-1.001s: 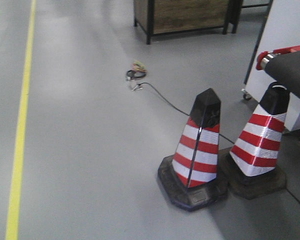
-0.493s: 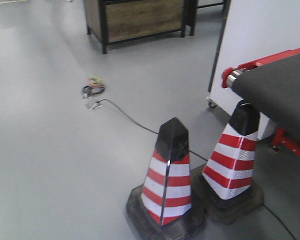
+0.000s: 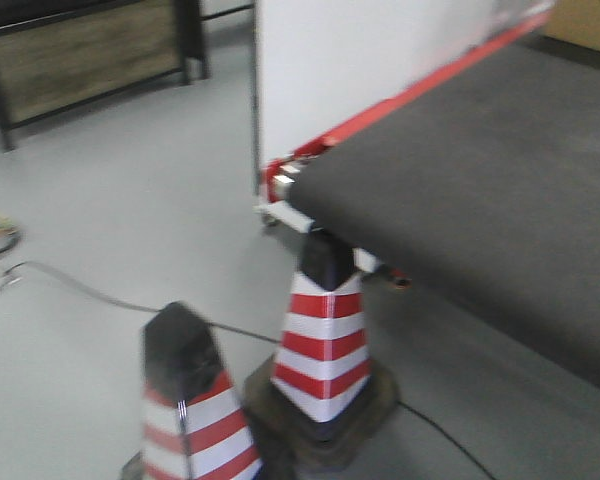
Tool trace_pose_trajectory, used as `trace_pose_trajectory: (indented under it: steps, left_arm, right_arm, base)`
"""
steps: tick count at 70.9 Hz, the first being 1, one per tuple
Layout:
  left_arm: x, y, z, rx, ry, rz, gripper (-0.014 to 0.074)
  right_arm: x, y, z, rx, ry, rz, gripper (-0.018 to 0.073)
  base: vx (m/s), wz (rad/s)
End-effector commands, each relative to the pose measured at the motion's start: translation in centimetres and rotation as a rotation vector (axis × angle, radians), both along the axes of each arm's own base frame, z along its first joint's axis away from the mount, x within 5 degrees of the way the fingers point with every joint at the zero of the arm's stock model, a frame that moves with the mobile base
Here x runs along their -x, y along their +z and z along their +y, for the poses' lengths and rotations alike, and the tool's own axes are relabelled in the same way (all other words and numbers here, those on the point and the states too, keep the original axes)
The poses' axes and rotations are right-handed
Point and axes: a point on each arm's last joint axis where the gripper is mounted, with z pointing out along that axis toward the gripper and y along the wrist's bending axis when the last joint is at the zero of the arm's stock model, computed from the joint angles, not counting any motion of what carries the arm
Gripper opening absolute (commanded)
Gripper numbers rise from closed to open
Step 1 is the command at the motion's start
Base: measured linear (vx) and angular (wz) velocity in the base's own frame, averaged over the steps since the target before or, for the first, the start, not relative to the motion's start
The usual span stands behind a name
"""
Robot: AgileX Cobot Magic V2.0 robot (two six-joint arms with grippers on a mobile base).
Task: Move and align brake pads A on conveyor
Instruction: 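Position the base over the black conveyor belt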
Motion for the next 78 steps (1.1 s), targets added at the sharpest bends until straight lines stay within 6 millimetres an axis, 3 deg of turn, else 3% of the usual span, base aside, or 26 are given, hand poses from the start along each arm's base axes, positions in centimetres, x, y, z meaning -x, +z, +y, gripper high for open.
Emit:
trace_pose_trajectory:
  steps: [1, 78]
  left_arm:
    - [-0.28, 1.69, -0.05, 0.032, 0.003, -0.111, 0.0192]
    - [-0.28, 1.69, -0.05, 0.032, 0.003, -0.111, 0.0192]
  right_arm:
    - [-0.39, 1.7, -0.06, 0.007, -0.003, -0.118, 0.0207]
    - [-0.39, 1.7, -0.06, 0.007, -0.003, -0.118, 0.0207]
  base:
    - [0.25, -0.91]
    - [0.2, -0.65]
